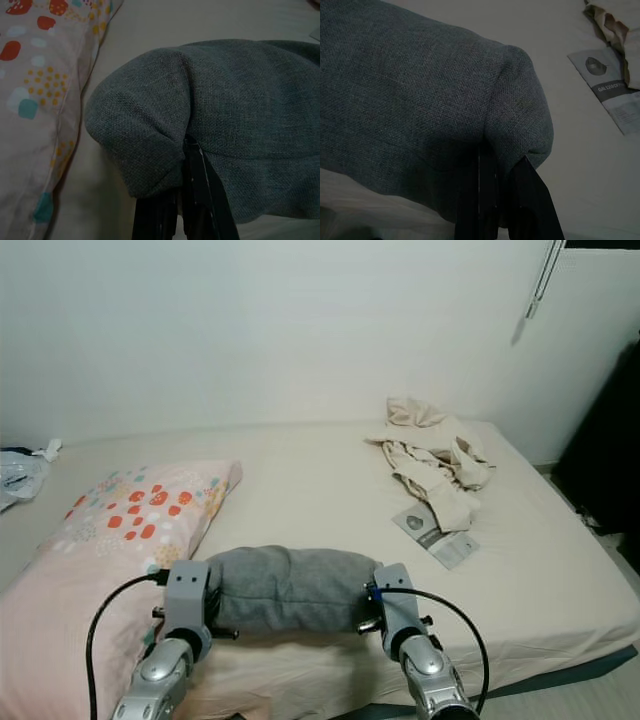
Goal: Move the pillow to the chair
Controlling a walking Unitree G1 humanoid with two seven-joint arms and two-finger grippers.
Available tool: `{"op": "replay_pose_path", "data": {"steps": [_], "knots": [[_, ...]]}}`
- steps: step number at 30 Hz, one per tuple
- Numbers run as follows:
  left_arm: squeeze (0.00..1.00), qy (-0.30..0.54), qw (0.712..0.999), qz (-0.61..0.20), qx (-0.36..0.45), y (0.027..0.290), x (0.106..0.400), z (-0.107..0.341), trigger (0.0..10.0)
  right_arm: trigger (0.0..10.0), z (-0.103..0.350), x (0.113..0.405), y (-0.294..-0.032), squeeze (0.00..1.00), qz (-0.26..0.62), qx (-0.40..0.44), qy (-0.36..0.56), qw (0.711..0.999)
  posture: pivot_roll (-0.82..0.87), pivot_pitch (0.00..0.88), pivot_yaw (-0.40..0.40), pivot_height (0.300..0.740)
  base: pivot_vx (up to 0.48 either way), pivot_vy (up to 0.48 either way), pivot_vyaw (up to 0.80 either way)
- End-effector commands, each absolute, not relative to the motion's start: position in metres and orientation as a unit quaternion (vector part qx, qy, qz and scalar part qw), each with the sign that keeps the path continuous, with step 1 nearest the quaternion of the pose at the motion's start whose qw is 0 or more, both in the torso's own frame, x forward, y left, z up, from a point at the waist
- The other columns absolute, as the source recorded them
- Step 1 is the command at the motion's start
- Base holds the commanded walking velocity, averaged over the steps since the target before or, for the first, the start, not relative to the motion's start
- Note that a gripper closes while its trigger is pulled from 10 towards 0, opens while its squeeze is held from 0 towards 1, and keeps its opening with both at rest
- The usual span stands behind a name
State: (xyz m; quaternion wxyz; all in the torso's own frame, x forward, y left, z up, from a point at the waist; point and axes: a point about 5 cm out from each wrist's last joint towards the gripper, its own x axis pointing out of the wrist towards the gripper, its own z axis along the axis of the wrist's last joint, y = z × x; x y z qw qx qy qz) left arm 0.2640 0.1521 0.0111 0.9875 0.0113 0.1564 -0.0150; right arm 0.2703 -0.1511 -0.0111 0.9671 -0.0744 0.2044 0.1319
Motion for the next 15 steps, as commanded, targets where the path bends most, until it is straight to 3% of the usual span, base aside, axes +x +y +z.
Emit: {"op": "replay_pose_path", "data": {"steps": [1,15], "knots": [[0.0,0.146,0.989,-0.029,0.008,0.1449,0.2673,0.0141,10.0,10.0,-0.0047,0.2758,-0.1374,0.0,0.152,-0.071,0.18,0.969,-0.01,0.048,-0.037,0.74,0.0,0.0,0.0],[0.0,0.142,0.989,-0.026,0.012,0.1458,0.2689,0.0152,10.0,10.0,-0.0008,0.2801,-0.1364,0.0,0.152,-0.07,0.172,0.971,-0.01,0.044,-0.033,0.74,0.0,0.0,0.0]]}}
